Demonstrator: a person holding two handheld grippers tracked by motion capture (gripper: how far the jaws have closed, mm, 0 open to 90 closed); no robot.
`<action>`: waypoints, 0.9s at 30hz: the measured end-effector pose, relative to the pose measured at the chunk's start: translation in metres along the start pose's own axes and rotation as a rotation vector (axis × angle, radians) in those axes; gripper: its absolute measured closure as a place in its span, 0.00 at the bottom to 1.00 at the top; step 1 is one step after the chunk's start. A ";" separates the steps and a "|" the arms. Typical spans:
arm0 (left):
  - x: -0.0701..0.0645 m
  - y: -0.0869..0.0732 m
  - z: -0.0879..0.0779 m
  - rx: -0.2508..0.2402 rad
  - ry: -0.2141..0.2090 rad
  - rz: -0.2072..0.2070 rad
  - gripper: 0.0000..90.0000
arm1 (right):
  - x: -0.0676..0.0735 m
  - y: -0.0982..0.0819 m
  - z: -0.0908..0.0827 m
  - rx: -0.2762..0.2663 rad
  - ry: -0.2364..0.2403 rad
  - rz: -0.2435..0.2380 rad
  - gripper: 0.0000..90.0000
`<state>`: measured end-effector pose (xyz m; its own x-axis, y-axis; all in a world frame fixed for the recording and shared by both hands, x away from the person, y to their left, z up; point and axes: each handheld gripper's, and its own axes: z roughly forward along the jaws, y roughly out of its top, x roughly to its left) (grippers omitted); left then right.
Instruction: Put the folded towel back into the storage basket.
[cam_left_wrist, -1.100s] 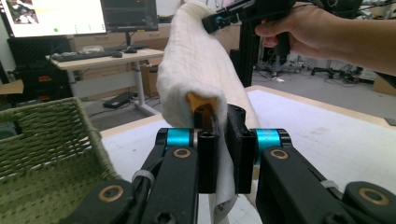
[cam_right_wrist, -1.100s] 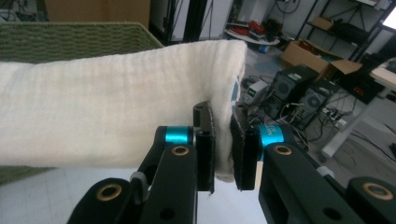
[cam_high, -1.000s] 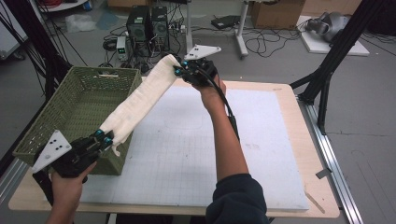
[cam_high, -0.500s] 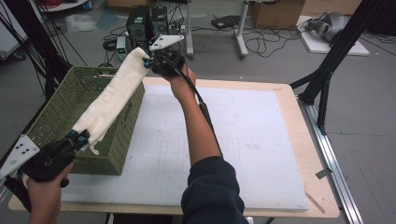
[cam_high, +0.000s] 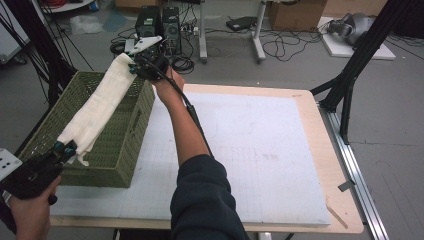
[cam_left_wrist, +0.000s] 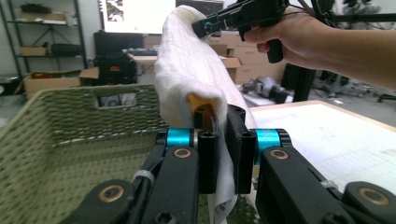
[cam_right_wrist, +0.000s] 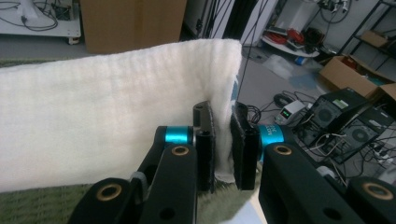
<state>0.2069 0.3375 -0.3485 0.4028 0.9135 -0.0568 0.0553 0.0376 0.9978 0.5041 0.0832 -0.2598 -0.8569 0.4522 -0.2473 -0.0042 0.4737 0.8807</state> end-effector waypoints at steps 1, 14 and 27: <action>0.002 -0.001 -0.001 0.005 0.007 -0.001 0.93 | 0.004 0.003 0.010 0.003 0.002 0.001 0.91; 0.014 -0.005 -0.008 0.108 0.079 0.052 0.86 | 0.027 0.009 0.061 0.046 -0.001 0.006 0.89; 0.010 0.002 -0.005 0.109 0.131 0.017 0.39 | 0.038 -0.006 0.050 0.104 -0.003 0.020 0.55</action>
<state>0.2067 0.3481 -0.3468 0.2823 0.9589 -0.0272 0.1510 -0.0164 0.9884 0.4975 0.1355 -0.2953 -0.8547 0.4649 -0.2312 0.0670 0.5403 0.8388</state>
